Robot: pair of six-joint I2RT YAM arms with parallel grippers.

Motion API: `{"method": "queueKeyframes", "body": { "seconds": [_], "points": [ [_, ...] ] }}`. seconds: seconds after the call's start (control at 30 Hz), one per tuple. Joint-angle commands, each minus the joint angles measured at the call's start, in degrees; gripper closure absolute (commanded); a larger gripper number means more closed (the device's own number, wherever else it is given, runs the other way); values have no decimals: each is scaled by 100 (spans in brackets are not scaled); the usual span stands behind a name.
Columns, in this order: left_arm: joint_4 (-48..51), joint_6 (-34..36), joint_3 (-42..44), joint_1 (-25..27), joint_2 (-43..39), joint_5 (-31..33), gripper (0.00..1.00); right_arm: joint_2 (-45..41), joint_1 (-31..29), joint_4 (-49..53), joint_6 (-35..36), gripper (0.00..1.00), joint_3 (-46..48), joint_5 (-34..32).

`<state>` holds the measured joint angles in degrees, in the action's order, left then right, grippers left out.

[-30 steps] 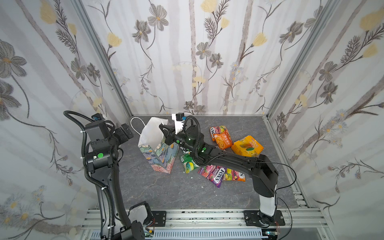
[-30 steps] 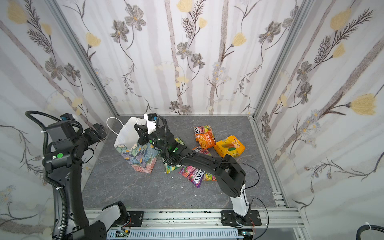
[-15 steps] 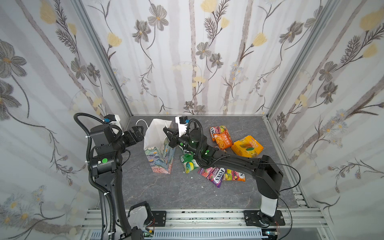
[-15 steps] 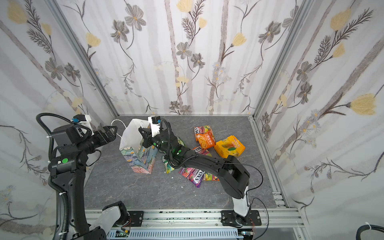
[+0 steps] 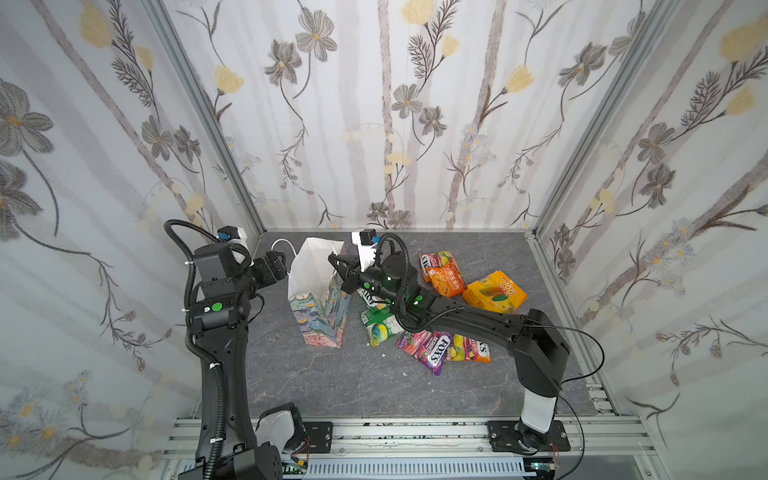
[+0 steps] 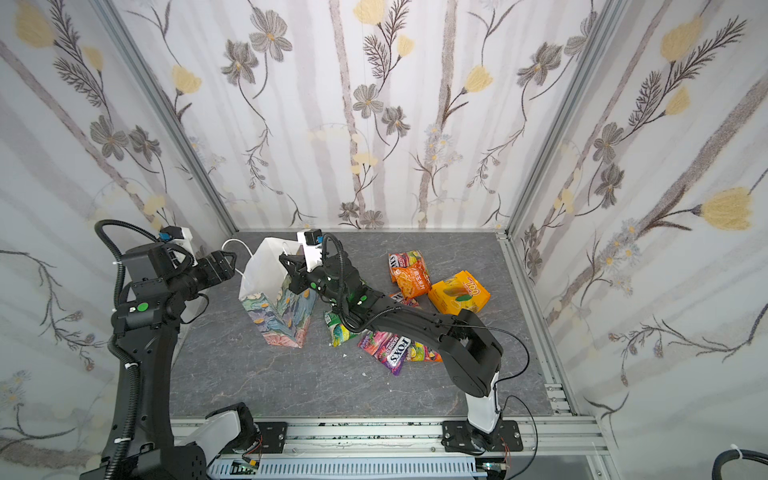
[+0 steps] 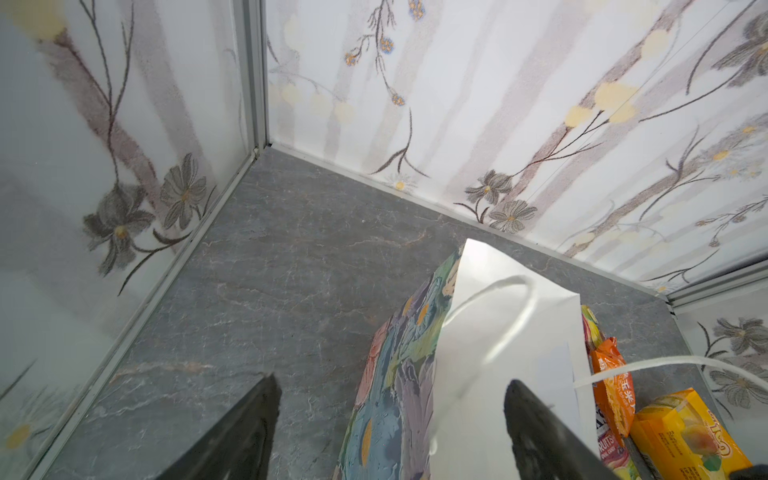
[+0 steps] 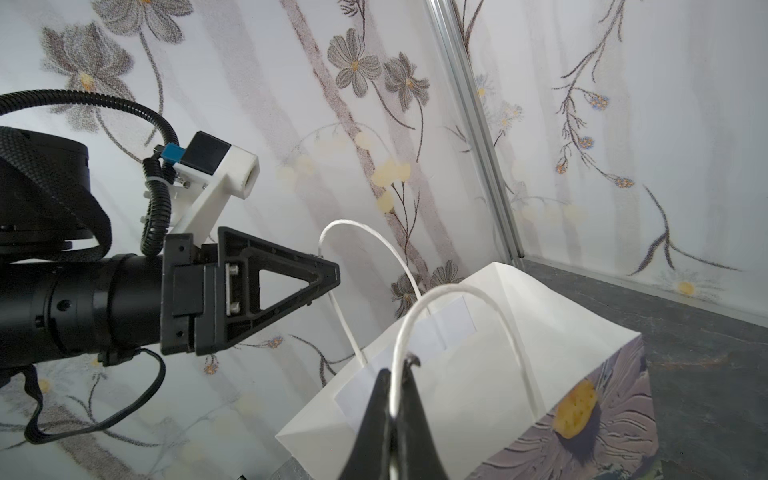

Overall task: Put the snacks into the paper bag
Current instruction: 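Set the bag upright on the table and open the right gripper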

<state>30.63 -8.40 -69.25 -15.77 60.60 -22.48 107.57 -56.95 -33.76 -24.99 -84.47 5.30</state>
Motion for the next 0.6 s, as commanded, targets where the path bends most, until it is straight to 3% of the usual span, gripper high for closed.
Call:
{"method": "queueKeyframes", "body": {
  "seconds": [0.0, 0.13, 0.23, 0.47, 0.57],
  "points": [
    [-688, 0, 75, 151, -4, -343, 19, 3, 38, 152, 52, 100, -89, 302],
    [-753, 162, 140, 316, 70, -327, 23, 82, 130, 308, 1, 99, -229, 554],
    [-752, 203, 158, 356, 127, -274, 33, 153, 179, 482, -6, 99, -346, 633],
    [-864, 164, 227, 422, 36, -214, 73, 168, 275, 749, 90, 96, -473, 674],
    [-884, 162, 250, 465, -11, -218, 89, 177, 331, 866, 144, 89, -518, 724]
  ]
}}
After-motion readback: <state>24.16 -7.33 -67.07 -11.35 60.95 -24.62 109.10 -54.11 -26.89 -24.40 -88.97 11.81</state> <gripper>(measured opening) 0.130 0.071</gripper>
